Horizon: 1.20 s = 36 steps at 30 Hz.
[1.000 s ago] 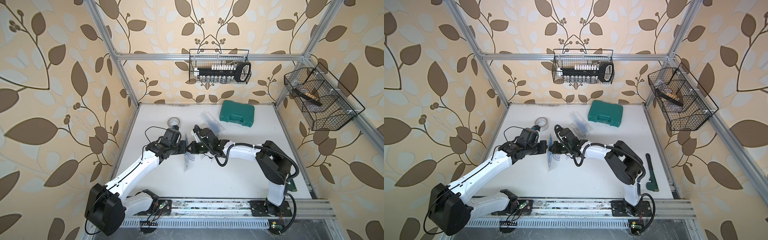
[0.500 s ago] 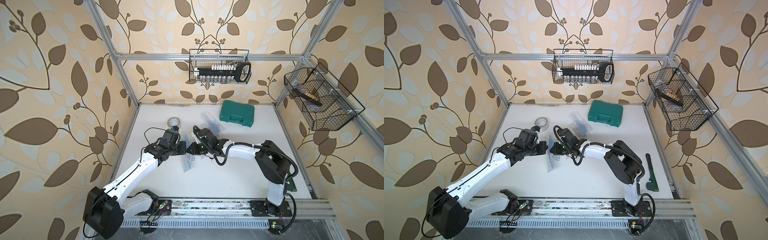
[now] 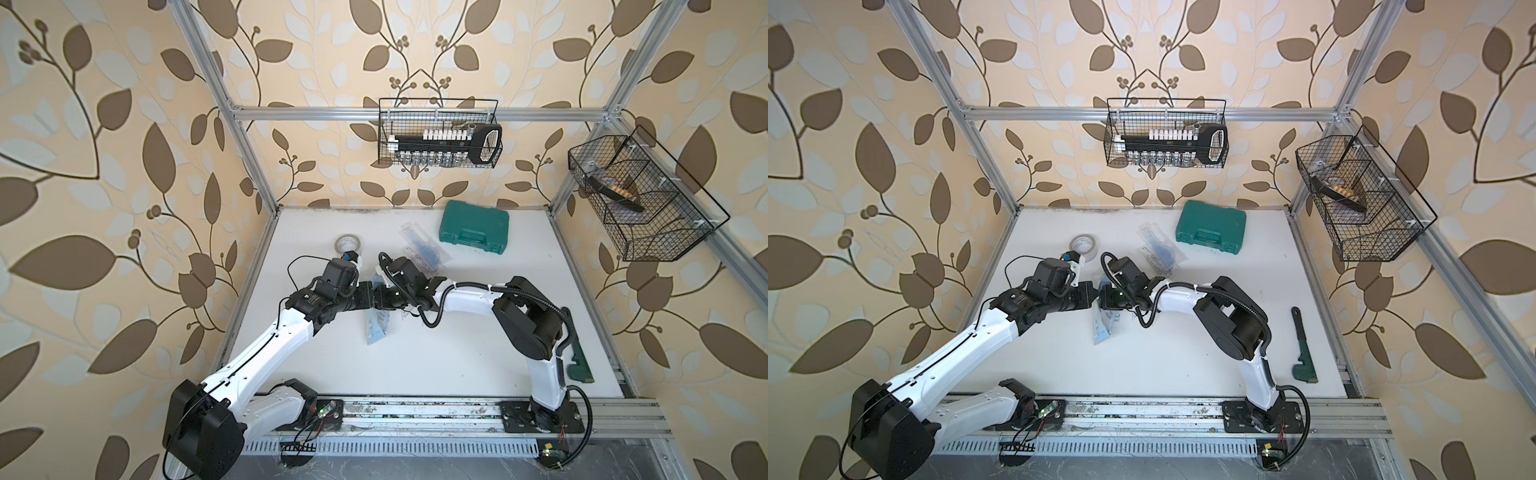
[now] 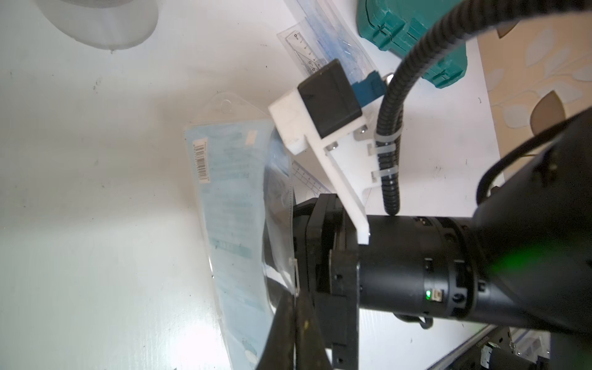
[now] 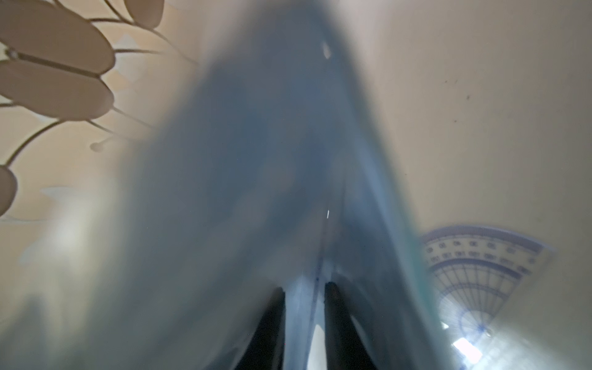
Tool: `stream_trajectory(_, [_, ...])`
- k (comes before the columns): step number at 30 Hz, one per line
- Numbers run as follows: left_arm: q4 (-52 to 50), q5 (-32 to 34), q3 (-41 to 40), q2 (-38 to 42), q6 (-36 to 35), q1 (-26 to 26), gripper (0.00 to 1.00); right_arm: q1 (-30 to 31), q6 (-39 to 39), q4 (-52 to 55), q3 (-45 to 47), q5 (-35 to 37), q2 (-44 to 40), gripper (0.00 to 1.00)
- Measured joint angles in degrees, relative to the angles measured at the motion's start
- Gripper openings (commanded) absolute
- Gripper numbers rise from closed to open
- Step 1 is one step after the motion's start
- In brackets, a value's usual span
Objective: Open the ruler set and take out the ruler
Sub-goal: Take out the ruler from the ruler set bag.
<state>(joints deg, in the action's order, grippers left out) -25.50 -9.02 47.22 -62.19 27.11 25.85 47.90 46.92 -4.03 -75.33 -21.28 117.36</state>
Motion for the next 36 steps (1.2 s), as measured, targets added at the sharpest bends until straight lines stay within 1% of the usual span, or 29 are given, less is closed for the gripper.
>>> stream_trajectory(3, [0.04, 0.00, 0.00, 0.00, 0.07, 0.00, 0.00, 0.00, 0.59, -0.87, 0.00, -0.59, 0.35, 0.18])
stream_trajectory(9, [0.07, 0.02, 0.00, 0.00, 0.11, 0.00, 0.00, -0.02, 1.95, -2.89, -0.04, -1.40, 1.01, 0.00])
stream_trajectory(17, [0.07, 0.76, 0.00, 0.15, 0.17, 0.00, 0.00, -0.74, 2.19, -5.09, 1.33, -1.68, 0.42, 0.00])
stream_trajectory(25, [0.22, 2.08, 0.00, -0.68, 0.74, 0.00, 0.00, -3.10, 2.34, -5.62, 6.99, -1.27, -5.73, 0.00])
stream_trajectory(36, [1.38, 2.23, 0.04, -3.82, 1.27, 0.00, 0.00, -4.04, 1.01, -4.72, 9.55, 0.79, -11.61, 0.00])
